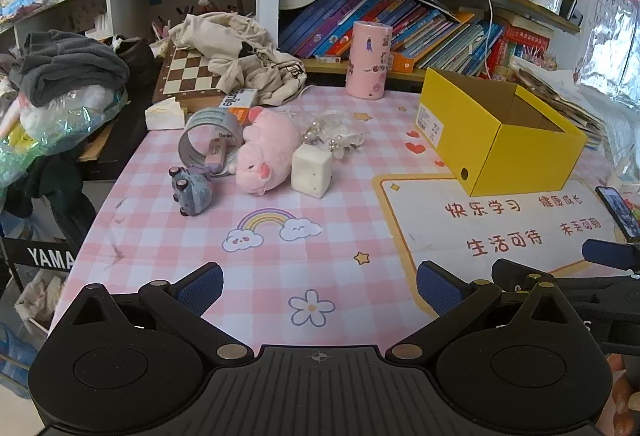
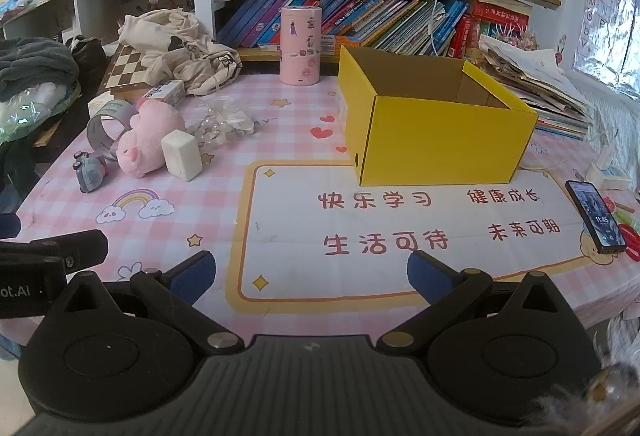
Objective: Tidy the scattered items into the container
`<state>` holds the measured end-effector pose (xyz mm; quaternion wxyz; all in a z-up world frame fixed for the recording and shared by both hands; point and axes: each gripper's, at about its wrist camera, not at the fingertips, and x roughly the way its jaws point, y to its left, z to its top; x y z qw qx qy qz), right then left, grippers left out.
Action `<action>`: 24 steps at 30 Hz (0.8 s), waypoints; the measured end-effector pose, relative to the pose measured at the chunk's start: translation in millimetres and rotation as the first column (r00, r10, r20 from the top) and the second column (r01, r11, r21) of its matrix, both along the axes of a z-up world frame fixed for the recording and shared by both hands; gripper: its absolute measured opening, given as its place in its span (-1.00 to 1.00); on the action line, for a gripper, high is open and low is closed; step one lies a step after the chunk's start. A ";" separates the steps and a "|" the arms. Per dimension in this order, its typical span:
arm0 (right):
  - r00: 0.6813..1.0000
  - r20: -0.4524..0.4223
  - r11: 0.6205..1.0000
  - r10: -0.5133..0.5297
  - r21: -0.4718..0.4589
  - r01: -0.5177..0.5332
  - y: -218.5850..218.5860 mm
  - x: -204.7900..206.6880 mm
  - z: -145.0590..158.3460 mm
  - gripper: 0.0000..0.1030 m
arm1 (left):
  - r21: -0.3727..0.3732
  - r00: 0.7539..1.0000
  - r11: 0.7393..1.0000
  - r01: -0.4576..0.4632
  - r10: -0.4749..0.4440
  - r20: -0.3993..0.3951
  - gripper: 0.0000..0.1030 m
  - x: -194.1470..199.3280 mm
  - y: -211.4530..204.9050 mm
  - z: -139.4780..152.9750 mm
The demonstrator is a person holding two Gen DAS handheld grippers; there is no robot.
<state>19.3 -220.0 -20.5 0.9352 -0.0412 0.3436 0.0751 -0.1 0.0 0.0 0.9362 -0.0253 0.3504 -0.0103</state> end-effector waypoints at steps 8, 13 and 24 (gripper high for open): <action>1.000 0.003 1.000 -0.001 0.001 0.001 -0.7 -1.3 0.5 1.00 | -0.005 1.000 1.000 0.001 -0.001 -0.005 1.00 -2.1 -0.8 0.3; 1.000 0.004 1.000 -0.002 0.002 0.002 -0.4 -1.6 0.7 1.00 | -0.008 1.000 1.000 0.002 -0.002 -0.007 1.00 -2.5 0.4 0.3; 1.000 0.001 1.000 -0.007 0.007 0.007 -0.9 -4.3 0.5 1.00 | 0.004 1.000 1.000 0.011 -0.011 -0.011 1.00 -3.2 0.0 1.9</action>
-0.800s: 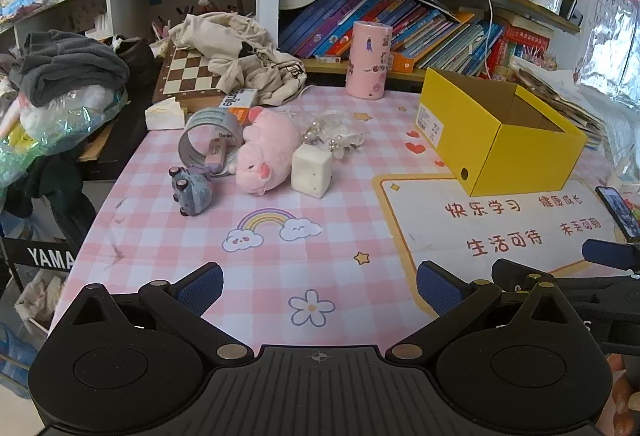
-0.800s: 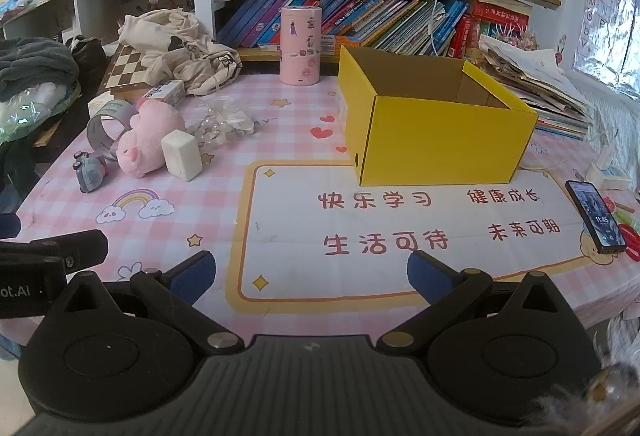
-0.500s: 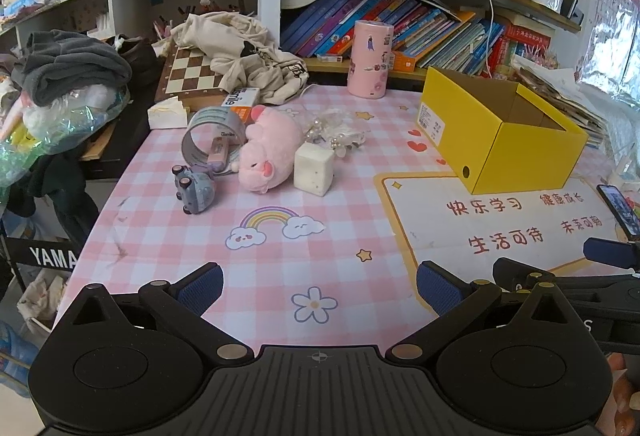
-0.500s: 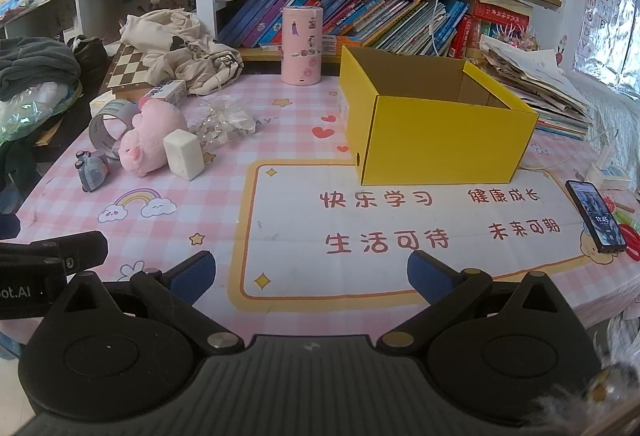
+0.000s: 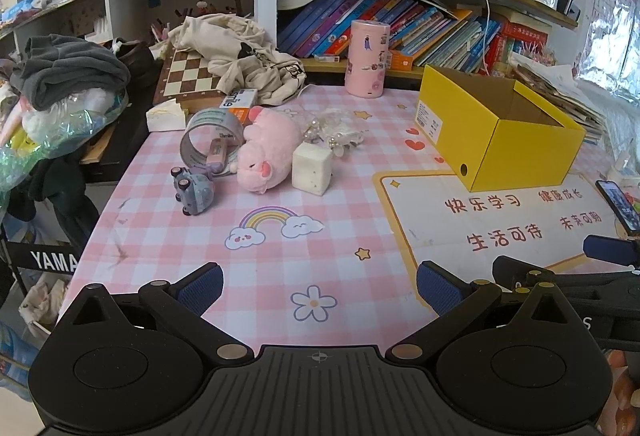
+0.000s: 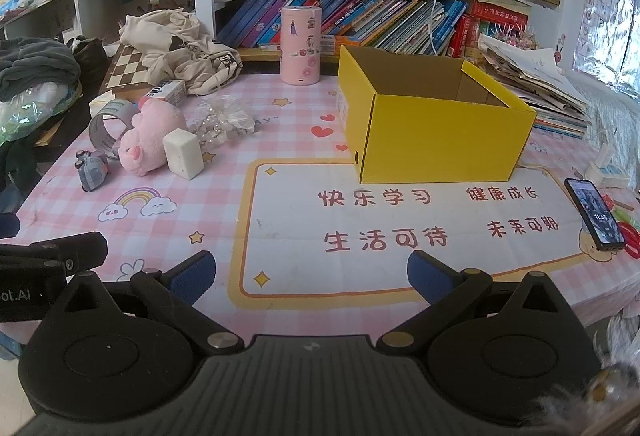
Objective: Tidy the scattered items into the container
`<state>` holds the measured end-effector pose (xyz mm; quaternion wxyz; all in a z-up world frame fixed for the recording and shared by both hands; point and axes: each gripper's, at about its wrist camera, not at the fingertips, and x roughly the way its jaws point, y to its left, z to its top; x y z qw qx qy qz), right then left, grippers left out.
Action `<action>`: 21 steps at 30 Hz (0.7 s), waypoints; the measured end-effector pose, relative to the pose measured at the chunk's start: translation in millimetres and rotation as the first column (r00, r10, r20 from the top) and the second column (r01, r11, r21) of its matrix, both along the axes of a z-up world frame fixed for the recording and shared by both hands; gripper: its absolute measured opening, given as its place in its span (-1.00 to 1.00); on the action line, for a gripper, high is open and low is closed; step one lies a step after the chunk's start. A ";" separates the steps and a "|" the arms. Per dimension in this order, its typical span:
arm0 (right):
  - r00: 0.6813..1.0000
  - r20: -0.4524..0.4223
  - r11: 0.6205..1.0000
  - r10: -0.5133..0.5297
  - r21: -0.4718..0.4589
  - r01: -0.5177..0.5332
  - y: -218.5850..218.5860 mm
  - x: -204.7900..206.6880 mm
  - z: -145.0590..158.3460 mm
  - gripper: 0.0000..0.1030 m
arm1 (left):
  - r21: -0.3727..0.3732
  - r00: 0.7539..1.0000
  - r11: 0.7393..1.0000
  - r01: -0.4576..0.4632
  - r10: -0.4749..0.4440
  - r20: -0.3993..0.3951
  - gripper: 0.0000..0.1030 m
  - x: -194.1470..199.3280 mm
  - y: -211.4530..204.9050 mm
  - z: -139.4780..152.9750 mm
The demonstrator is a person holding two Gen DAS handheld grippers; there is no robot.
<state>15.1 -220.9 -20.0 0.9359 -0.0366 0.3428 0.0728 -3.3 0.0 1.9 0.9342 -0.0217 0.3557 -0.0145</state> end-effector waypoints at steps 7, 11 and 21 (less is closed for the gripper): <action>1.000 -0.001 1.000 0.001 0.000 -0.001 -0.1 0.9 -0.4 1.00 | 0.001 1.000 1.000 -0.001 0.001 -0.002 1.00 1.4 -0.3 0.6; 1.000 -0.003 1.000 0.002 -0.001 -0.002 -0.1 1.8 -0.9 1.00 | -0.002 1.000 1.000 -0.001 0.001 -0.003 1.00 2.0 0.8 0.5; 1.000 -0.005 1.000 0.005 -0.002 -0.005 3.1 2.2 -2.0 1.00 | -0.004 1.000 1.000 -0.005 0.005 0.001 1.00 0.5 2.1 -1.8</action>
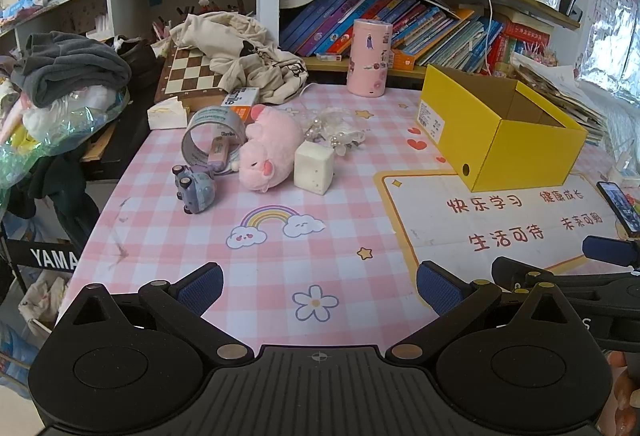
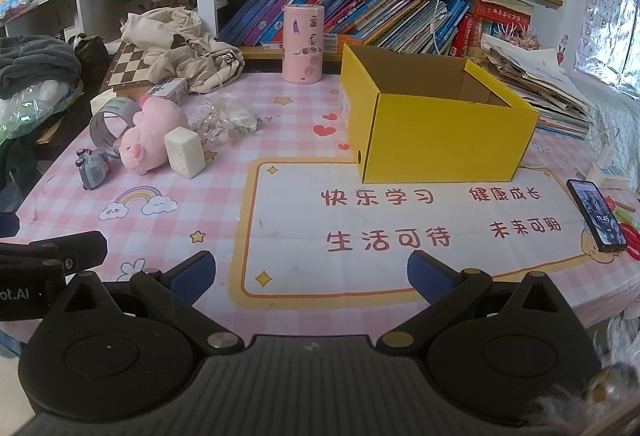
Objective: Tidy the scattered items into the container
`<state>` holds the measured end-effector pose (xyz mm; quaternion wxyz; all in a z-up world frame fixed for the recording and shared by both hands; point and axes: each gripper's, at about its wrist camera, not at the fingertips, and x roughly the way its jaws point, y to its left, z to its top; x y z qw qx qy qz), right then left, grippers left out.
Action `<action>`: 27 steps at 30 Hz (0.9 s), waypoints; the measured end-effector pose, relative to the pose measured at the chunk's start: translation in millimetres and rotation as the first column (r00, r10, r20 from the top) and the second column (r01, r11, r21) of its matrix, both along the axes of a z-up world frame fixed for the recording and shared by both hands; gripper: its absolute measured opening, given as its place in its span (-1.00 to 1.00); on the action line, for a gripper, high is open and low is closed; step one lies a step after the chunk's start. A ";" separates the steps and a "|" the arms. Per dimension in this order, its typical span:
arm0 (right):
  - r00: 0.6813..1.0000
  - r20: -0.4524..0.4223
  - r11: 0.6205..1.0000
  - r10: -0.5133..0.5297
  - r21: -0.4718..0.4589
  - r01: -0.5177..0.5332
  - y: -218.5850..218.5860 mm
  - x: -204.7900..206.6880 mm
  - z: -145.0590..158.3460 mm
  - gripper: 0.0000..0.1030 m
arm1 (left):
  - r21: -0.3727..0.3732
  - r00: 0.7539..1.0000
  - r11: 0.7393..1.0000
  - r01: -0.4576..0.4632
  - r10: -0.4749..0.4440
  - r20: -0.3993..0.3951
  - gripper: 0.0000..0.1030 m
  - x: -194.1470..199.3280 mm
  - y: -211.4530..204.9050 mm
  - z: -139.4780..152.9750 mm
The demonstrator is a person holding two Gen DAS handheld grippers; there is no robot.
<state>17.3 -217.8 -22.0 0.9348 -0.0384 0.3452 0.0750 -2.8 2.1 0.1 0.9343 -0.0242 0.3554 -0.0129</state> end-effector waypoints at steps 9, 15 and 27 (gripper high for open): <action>1.000 -0.004 1.000 0.002 0.000 -0.002 2.2 -0.1 -1.9 1.00 | -0.002 1.000 1.000 -0.008 0.008 -0.001 1.00 -1.1 3.5 -0.5; 1.000 -0.006 1.000 0.000 0.001 0.000 3.5 -0.1 -2.8 1.00 | -0.003 1.000 1.000 -0.010 0.010 -0.004 1.00 -0.8 4.9 -0.6; 1.000 -0.004 1.000 0.003 -0.005 -0.003 5.1 1.1 -3.8 1.00 | -0.010 1.000 1.000 -0.010 0.010 -0.002 1.00 -0.2 6.6 -1.5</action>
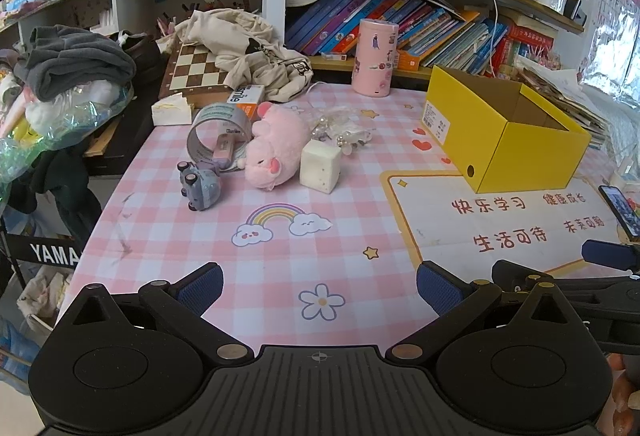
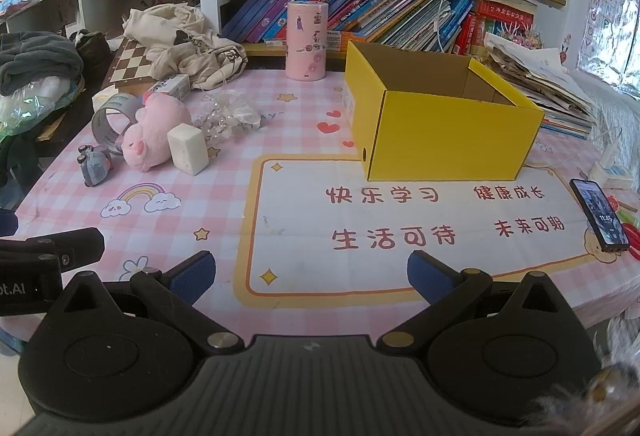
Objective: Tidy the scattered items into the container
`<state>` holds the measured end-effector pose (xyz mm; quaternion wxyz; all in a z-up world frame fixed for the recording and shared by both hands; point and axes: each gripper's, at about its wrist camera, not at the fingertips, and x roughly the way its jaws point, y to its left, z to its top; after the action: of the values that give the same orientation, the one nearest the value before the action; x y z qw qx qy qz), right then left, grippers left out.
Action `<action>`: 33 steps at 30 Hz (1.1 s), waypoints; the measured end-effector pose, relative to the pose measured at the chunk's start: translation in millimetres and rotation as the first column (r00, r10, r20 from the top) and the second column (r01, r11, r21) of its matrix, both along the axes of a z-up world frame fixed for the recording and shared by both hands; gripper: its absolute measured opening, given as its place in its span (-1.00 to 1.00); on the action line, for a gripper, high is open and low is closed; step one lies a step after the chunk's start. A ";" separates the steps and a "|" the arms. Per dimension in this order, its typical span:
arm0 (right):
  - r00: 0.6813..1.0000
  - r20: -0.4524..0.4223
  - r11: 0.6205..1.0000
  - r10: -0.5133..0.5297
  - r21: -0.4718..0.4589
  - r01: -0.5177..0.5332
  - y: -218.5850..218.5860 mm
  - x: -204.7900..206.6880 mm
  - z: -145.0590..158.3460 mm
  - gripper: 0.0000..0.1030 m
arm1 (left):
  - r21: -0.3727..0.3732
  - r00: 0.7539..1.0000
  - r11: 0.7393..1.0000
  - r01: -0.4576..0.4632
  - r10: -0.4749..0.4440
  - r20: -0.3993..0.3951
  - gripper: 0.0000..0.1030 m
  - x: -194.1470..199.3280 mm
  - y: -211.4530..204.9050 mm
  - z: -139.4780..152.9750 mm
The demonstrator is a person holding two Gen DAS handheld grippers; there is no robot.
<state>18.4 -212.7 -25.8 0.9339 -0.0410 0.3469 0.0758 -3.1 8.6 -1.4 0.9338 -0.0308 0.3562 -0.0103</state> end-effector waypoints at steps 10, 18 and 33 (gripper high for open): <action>1.000 0.005 1.000 0.004 -0.008 -0.004 2.5 0.1 0.5 1.00 | 0.000 1.000 1.000 -0.009 0.009 -0.011 1.00 1.5 2.4 -1.5; 1.000 0.002 1.000 0.013 -0.010 -0.013 4.3 0.6 0.0 1.00 | -0.002 1.000 1.000 -0.005 0.005 -0.013 1.00 1.7 3.9 -2.5; 0.999 -0.017 0.999 0.041 -0.018 -0.041 14.5 5.0 -3.4 1.00 | -0.019 1.000 1.000 -0.019 0.018 -0.023 1.00 3.5 11.8 -5.3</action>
<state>23.4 -198.2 -29.2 0.9289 -0.0559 0.3545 0.0920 0.5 20.4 -6.7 0.9293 -0.0432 0.3667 -0.0048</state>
